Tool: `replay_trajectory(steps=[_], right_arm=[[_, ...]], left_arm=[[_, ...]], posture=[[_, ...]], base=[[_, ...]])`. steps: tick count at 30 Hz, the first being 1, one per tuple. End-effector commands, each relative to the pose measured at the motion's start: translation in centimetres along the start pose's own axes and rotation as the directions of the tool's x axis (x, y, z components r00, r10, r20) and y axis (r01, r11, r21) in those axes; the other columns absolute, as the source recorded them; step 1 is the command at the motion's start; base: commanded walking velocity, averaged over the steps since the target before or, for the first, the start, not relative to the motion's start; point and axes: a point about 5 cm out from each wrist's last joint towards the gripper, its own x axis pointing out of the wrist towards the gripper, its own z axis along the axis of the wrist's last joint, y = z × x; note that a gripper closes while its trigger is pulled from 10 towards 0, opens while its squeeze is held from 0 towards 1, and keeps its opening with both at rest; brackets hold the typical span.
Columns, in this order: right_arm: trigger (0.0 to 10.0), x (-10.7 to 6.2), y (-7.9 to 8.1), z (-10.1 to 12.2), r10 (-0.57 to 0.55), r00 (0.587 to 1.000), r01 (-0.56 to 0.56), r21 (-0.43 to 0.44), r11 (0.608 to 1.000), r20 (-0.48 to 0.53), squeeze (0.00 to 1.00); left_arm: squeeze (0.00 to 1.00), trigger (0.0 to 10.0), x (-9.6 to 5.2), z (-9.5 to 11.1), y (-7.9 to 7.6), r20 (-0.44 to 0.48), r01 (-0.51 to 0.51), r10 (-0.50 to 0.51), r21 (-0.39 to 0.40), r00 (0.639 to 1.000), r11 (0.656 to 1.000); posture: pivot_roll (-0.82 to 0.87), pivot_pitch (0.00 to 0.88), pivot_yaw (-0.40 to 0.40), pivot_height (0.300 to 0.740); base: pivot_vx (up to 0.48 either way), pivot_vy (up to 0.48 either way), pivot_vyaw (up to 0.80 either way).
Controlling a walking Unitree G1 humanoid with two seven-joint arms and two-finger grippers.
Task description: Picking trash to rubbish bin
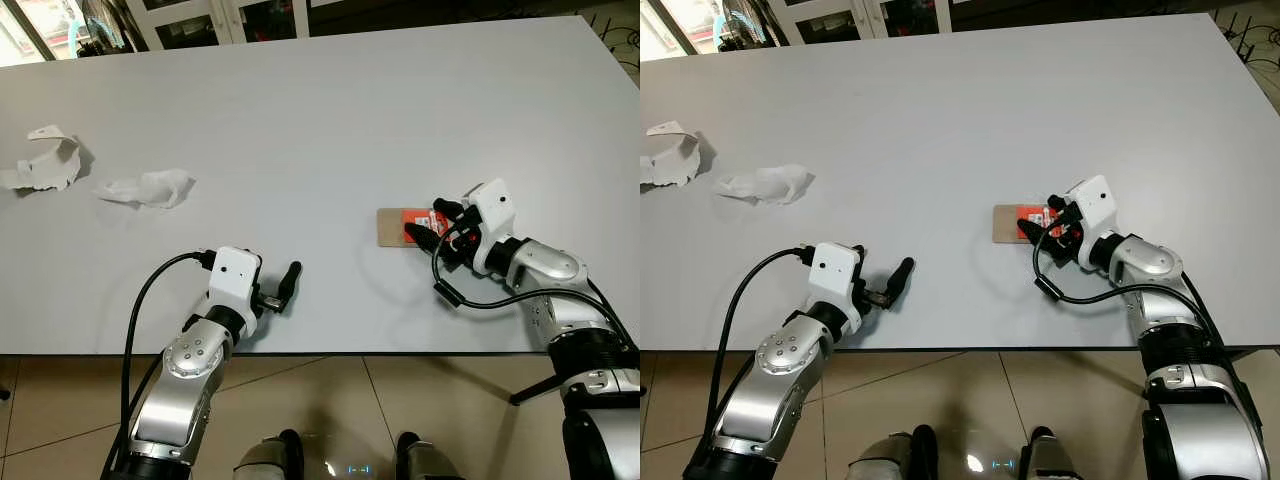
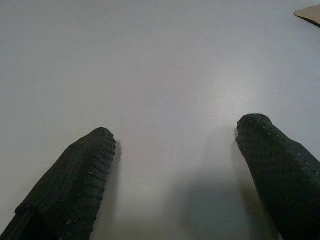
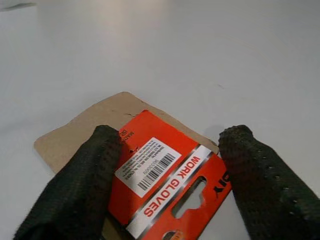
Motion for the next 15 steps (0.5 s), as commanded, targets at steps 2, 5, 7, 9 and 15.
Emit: replay_trajectory(steps=[2,5,7,9,15], right_arm=[[0.0,-0.15,1.4,-2.74,0.049,0.996,-0.043,0.073,0.996,-0.075,0.0],[0.0,-0.15,1.45,-2.82,0.044,0.996,-0.038,0.075,0.996,-0.072,0.0],[0.0,-0.11,1.5,-2.81,0.041,0.997,-0.035,0.076,0.996,-0.069,0.0],[0.0,-0.08,1.54,-2.82,0.039,0.997,-0.034,0.076,0.996,-0.067,0.0],[0.0,-0.12,1.52,-2.84,0.01,0.999,-0.005,0.107,0.994,-0.043,0.0]], left_arm=[[0.0,10.0,-0.54,-1.28,-0.03,-0.065,0.006,-0.006,0.003,0.998,1.0],[0.0,10.0,-0.55,-1.28,-0.05,-0.066,0.007,-0.007,0.003,0.998,1.0],[0.0,10.0,-0.58,-1.28,-0.04,-0.067,0.007,-0.007,0.003,0.998,1.0],[0.0,10.0,-0.59,-1.29,-0.03,-0.068,0.007,-0.007,0.004,0.998,1.0],[0.0,10.0,-0.61,-1.33,-0.03,-0.069,0.007,-0.007,0.005,0.998,1.0]], posture=[[0.08,0.242,0.126,0.74],[0.08,0.242,0.126,0.74],[0.08,0.243,0.127,0.74],[0.08,0.243,0.127,0.74],[0.08,0.242,0.127,0.74]], base=[[0.0,0.0,0.0],[0.0,0.0,0.0],[0.0,0.0,0.0],[0.0,0.0,0.0],[0.0,0.0,0.0]])
